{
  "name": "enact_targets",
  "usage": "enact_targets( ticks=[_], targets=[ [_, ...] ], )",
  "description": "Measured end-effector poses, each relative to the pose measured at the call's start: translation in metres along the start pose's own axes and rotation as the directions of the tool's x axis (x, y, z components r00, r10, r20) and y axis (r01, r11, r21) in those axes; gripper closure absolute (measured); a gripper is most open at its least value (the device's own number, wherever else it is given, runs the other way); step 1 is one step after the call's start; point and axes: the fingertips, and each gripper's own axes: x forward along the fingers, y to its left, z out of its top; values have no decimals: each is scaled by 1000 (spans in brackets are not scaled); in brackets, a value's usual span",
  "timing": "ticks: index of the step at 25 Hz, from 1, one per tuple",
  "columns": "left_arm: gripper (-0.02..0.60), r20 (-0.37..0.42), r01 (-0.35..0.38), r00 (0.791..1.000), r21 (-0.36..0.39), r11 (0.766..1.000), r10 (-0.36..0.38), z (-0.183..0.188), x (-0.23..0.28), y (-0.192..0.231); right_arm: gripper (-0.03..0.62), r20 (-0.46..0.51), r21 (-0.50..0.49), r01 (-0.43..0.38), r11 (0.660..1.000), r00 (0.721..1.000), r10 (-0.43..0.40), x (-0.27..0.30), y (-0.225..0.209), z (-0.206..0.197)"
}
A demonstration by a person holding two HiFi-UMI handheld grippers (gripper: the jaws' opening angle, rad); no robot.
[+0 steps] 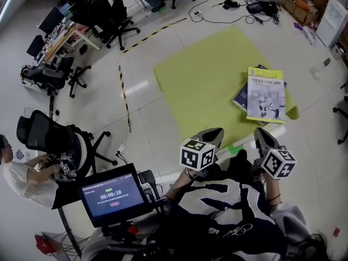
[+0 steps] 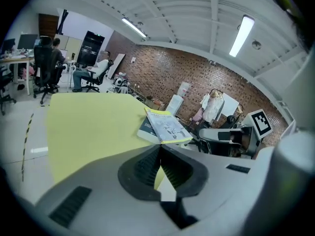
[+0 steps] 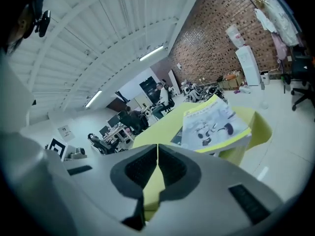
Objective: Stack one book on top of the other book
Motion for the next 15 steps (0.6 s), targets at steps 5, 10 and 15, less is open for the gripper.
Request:
enact_targets(
  ticks=[5, 10, 15],
  targets=[
    [577, 4, 32, 999, -7, 999, -32, -26, -52, 10, 595, 24, 59, -13, 998, 1000, 11, -16, 52, -49],
    [577, -30, 109, 994, -34, 993, -110, -59, -75, 1, 597, 17, 69, 40, 997, 999, -42, -47, 71, -98],
    [577, -73, 191, 979, -3, 981, -191, -81, -82, -33, 597, 60, 97, 112, 989, 991, -118, -91, 70, -113]
  ],
)
